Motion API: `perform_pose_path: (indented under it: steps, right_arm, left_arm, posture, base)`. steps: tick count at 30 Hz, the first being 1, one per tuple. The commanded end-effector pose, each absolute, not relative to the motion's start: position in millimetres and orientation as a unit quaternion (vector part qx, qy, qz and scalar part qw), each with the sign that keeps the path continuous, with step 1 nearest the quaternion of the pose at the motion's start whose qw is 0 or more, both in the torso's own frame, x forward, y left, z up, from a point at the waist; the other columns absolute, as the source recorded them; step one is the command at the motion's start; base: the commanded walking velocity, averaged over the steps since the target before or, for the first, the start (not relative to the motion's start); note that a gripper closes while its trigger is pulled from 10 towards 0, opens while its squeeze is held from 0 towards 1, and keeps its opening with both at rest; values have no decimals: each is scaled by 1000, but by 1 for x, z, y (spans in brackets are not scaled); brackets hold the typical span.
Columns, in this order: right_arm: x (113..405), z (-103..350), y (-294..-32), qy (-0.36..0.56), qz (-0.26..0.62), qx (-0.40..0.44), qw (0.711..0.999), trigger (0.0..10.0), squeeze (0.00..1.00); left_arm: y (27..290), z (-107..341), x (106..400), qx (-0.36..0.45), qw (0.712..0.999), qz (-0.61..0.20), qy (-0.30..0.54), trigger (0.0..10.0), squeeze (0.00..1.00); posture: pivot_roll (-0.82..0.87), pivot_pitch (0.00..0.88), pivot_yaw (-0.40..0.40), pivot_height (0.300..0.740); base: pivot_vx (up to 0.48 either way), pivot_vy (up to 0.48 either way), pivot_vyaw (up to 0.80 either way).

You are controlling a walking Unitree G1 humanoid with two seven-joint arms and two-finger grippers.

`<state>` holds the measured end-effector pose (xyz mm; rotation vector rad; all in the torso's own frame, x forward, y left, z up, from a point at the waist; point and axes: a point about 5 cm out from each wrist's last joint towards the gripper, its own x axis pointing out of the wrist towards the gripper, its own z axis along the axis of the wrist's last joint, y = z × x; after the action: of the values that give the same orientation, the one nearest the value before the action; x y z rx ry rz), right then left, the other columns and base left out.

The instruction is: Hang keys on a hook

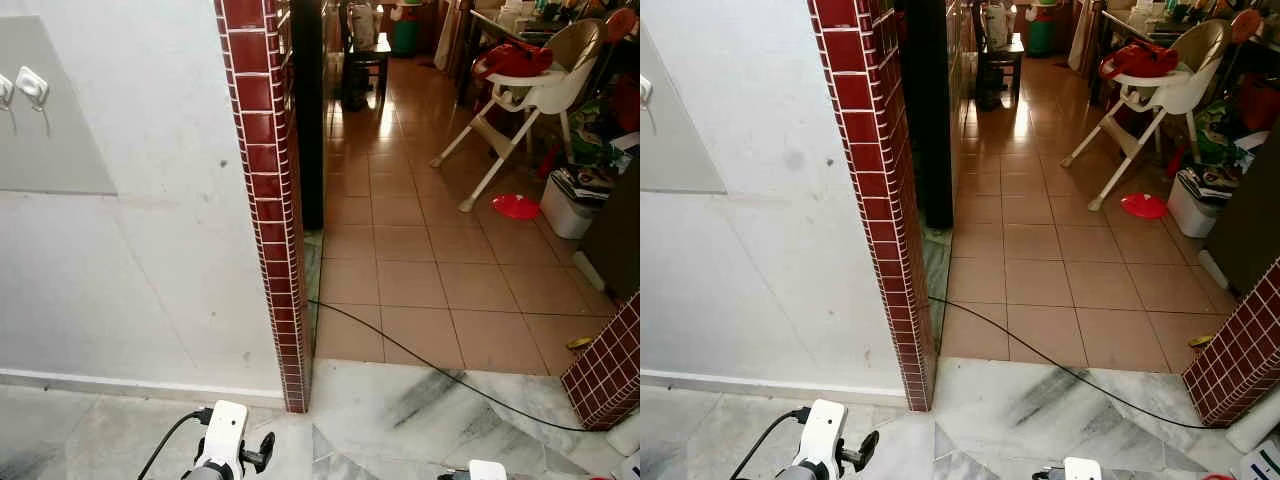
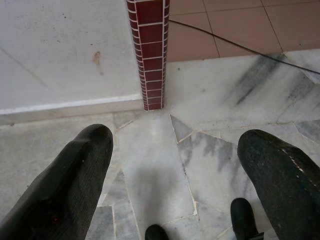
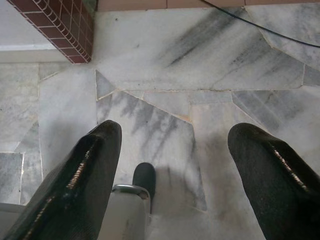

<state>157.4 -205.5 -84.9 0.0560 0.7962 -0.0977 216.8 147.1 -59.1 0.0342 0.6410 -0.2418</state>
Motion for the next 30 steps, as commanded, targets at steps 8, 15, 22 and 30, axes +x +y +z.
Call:
perform_pose_path:
  steps: [8, 15, 22, 30]
  right_arm:
    - [187, -77, -201, 401, -38, -4, 915, 10000, 0]
    - [192, -72, -204, 372, -52, 8, 927, 10000, 0]
    - [192, -72, -205, 373, -54, 7, 926, 10000, 0]
    - [202, -64, -206, 334, -45, 10, 942, 10000, 0]
  left_arm:
    - [165, -64, 219, 53, 923, -69, 374, 10000, 0]
    - [163, -57, 227, 48, 936, -51, 344, 10000, 0]
    - [160, -56, 230, 50, 936, -56, 344, 10000, 0]
    - [145, -44, 245, 65, 945, -114, 300, 10000, 0]
  posture:
    - [-66, 0, 70, 740]
    - [-72, 0, 70, 740]
    - [-78, 0, 71, 740]
    - [-77, 0, 58, 740]
  base:
    - [0, 0, 0]
    - [0, 0, 0]
    - [0, 0, 0]
    - [0, 0, 0]
